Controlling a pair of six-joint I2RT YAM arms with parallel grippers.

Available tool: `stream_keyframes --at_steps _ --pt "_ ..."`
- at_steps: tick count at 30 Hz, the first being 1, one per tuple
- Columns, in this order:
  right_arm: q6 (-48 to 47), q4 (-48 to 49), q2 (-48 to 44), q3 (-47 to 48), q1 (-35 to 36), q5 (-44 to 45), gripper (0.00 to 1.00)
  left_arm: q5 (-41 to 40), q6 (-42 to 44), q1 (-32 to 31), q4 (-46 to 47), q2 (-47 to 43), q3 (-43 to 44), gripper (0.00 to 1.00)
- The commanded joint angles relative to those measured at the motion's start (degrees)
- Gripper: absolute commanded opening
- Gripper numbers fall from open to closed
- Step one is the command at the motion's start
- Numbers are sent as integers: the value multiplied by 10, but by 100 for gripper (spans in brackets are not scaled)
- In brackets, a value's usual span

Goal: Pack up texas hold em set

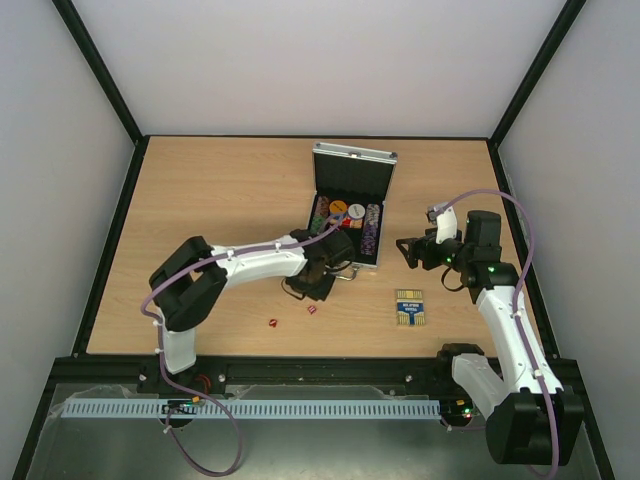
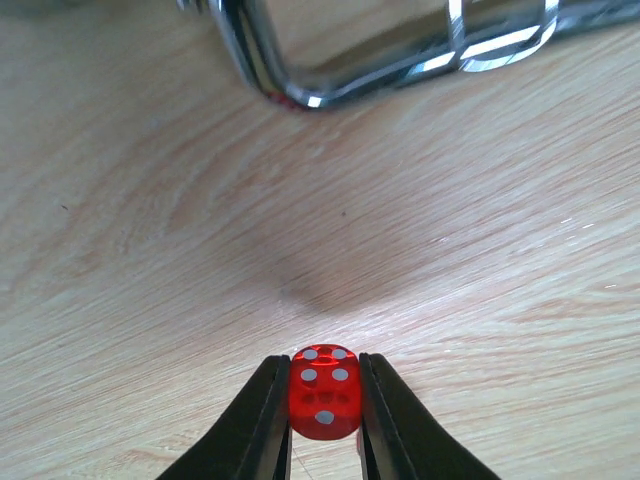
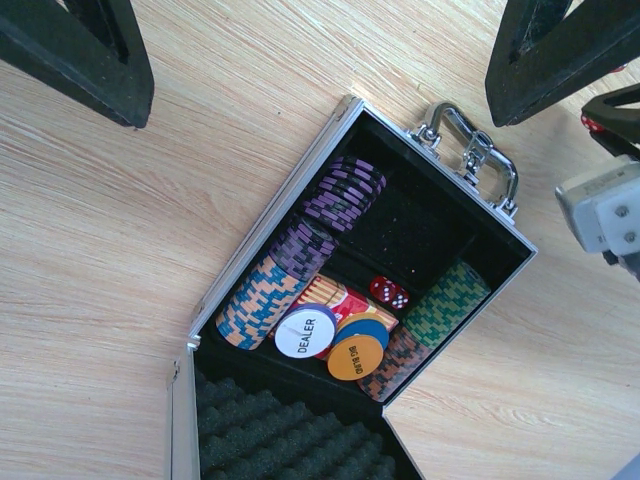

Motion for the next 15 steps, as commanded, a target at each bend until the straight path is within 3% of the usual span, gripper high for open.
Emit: stream_keyframes --at_steps 1,15 --pt "-6 -7 -4 -7 -2 -6 92 -20 10 3 -46 -23 55 14" --pt "-5 -6 0 -9 -2 -2 92 -21 60 61 -74 44 230 14"
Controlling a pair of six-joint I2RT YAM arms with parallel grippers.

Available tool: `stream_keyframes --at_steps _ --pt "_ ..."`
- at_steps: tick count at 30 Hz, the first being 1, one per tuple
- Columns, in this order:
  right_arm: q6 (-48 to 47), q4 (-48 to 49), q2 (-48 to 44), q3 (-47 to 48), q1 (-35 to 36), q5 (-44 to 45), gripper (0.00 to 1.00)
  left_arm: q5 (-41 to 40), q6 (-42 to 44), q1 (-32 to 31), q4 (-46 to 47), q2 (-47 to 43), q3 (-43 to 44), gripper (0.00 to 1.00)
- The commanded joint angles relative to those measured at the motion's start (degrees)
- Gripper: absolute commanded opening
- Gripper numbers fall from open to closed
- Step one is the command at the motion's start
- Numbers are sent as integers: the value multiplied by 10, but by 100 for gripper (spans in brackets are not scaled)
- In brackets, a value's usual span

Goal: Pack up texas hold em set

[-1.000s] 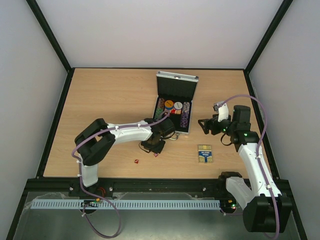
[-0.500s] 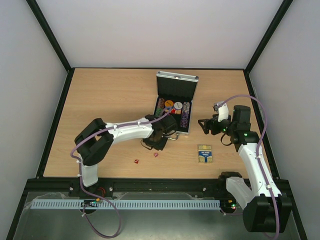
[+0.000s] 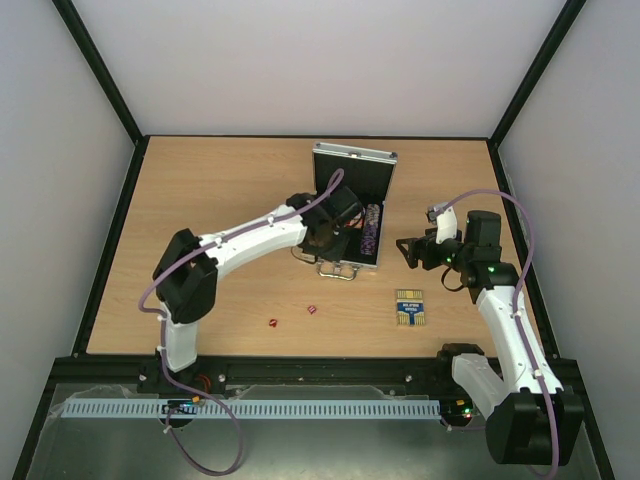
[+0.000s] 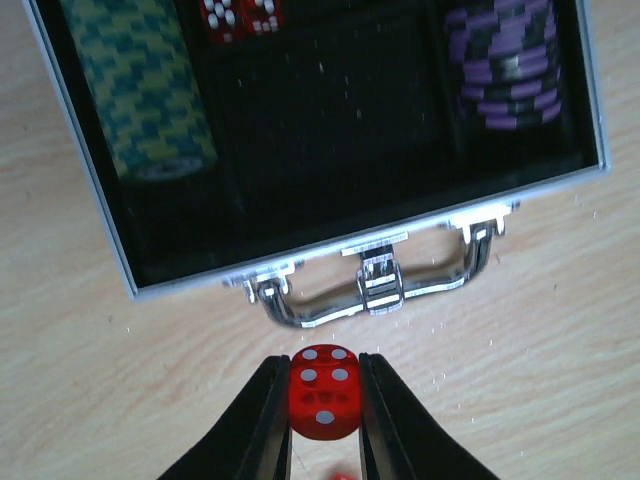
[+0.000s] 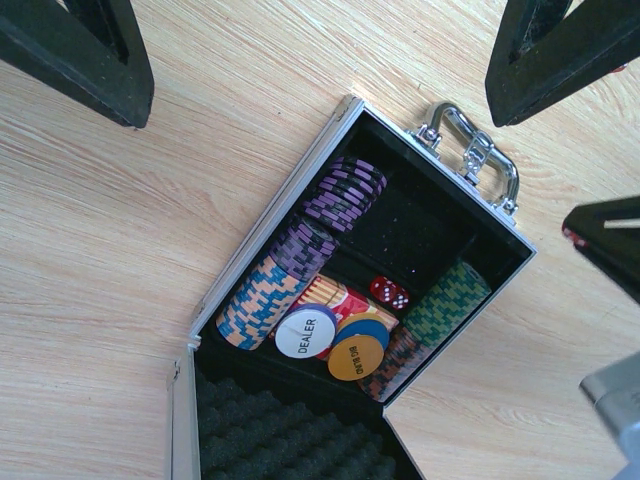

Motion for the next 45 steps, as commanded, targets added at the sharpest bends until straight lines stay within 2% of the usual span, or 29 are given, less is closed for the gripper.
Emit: stream_keyframes --at_steps 1,10,20,45 --pt "-6 -6 0 -9 -2 -3 92 1 24 19 -18 34 49 14" --pt "-5 -6 0 -9 -2 0 92 6 34 46 15 122 131 13" --pt "-5 -5 -1 -10 -2 2 92 -29 41 56 37 209 202 13" --pt "-5 -5 2 -10 -2 4 92 -24 42 67 58 283 272 14"
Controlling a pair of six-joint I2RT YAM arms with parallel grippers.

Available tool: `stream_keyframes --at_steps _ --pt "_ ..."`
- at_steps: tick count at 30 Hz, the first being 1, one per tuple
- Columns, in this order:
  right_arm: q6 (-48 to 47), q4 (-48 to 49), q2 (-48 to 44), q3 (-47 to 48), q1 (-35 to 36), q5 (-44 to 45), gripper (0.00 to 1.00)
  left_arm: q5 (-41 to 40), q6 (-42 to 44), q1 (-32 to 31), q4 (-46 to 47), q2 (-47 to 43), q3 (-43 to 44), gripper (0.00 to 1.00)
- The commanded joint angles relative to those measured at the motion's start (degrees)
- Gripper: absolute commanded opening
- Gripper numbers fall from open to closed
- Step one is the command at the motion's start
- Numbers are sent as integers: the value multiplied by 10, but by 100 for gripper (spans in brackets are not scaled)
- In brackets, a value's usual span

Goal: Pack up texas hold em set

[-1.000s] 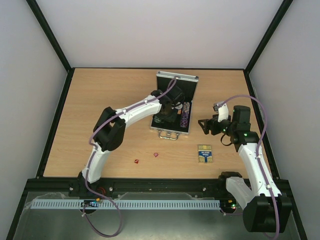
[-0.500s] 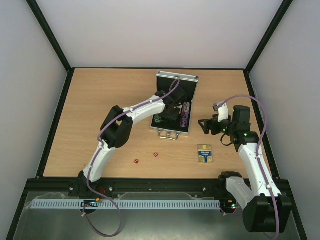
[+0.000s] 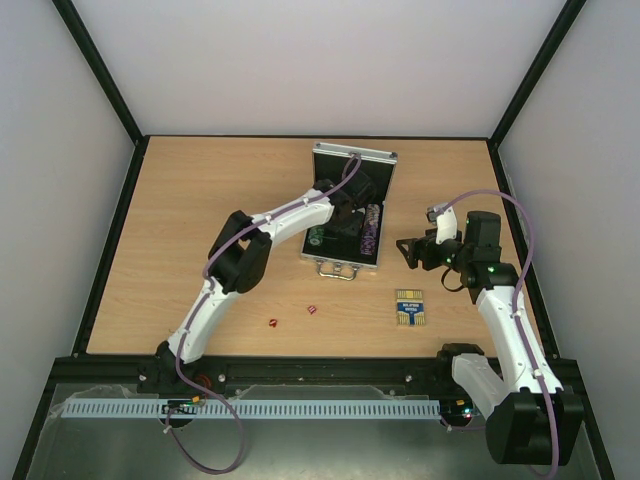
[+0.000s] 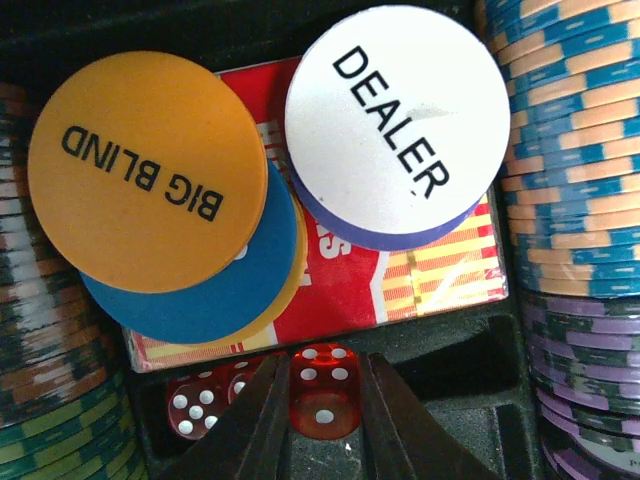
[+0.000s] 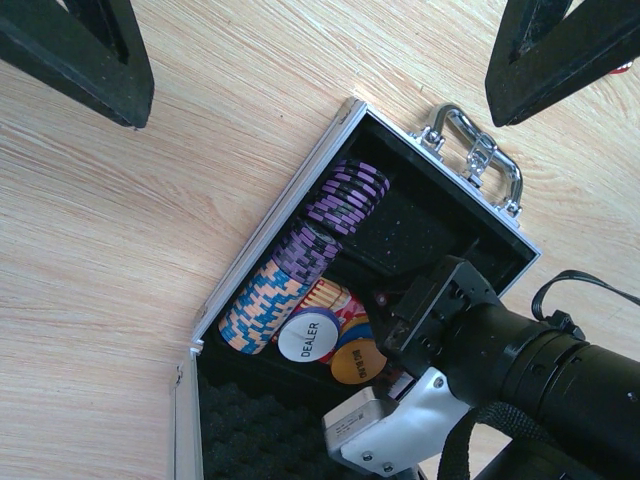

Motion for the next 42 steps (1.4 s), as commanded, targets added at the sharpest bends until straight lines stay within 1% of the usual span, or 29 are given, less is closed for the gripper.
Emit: stream_keyframes --at_steps 1,4,14,17,23,31,34,40,42 --pt "-5 -5 2 -7 -2 1 92 -6 2 3 -10 10 19 14" --pt "-6 -5 2 -7 -2 0 92 -6 2 3 -15 8 19 16" --pt "-7 -6 2 -7 -2 -2 92 -8 -1 3 -26 1 9 16" --pt "-6 -6 3 -7 -2 -2 92 -8 -4 3 -24 -1 7 21" --pt "-6 -6 2 -8 -2 -1 92 -8 -7 3 -24 -8 7 26" --pt "-6 -6 1 -8 -2 -1 92 -4 -6 0 -17 -30 2 27" --pt "-6 -6 0 -8 -2 -1 92 20 0 -3 3 -43 -12 25" --pt "-6 -5 0 -8 -2 0 92 55 -2 -2 20 -36 -9 13" --pt "-7 -6 0 -8 -2 0 92 63 -1 -3 21 -29 -7 13"
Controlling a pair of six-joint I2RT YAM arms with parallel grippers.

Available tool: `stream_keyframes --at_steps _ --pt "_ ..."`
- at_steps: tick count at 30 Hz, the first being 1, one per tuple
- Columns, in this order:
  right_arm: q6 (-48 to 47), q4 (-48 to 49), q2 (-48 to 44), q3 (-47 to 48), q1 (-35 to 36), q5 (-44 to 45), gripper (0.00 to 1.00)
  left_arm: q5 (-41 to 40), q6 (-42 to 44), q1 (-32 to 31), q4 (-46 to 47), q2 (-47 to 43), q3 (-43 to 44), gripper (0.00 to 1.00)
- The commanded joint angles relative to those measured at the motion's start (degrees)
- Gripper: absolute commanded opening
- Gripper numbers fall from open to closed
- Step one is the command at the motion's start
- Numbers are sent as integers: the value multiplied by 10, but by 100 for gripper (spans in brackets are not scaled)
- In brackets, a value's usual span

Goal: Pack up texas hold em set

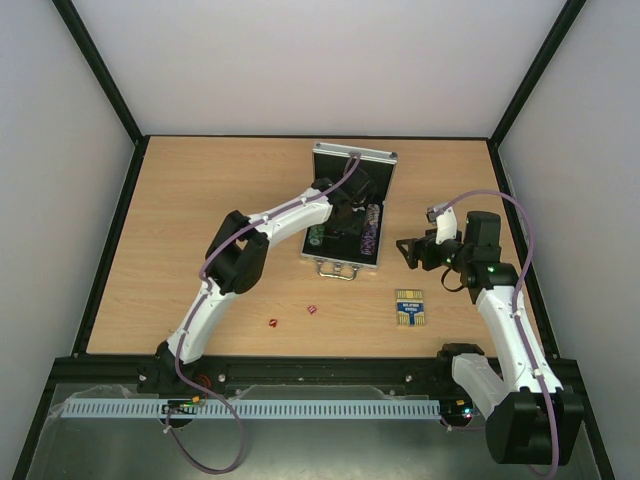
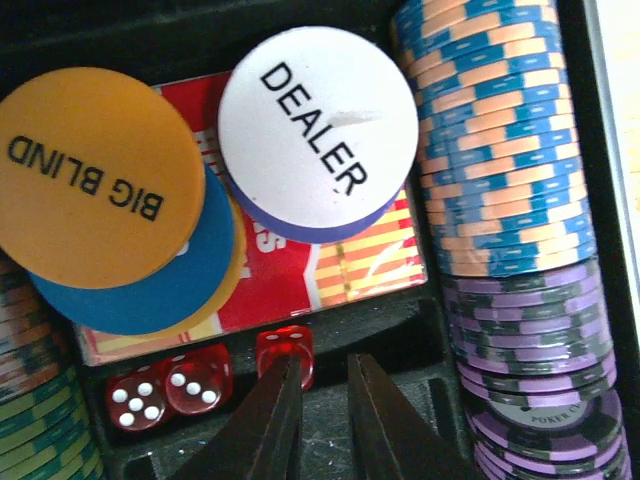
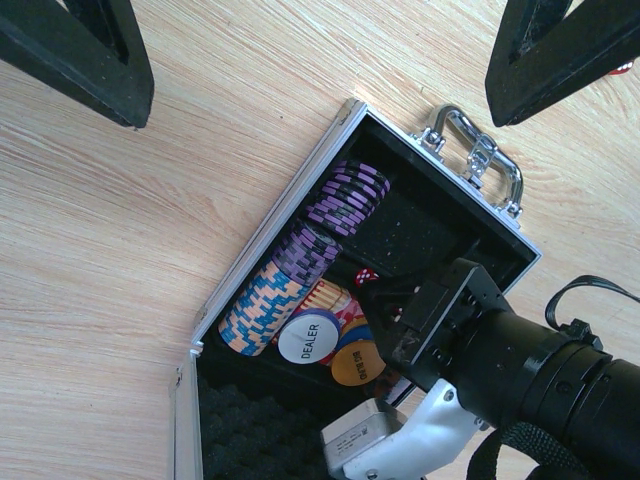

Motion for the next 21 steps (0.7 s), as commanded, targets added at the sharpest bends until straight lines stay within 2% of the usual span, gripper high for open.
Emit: stream_keyframes --at_steps 1,14,21 --pt "-6 -6 -1 -7 -2 0 92 32 1 -2 8 -10 4 13" --pt "-6 -5 0 -8 -2 2 92 38 4 5 6 38 30 13" --pt "-6 -6 0 -7 -2 2 92 3 4 6 -11 43 26 13"
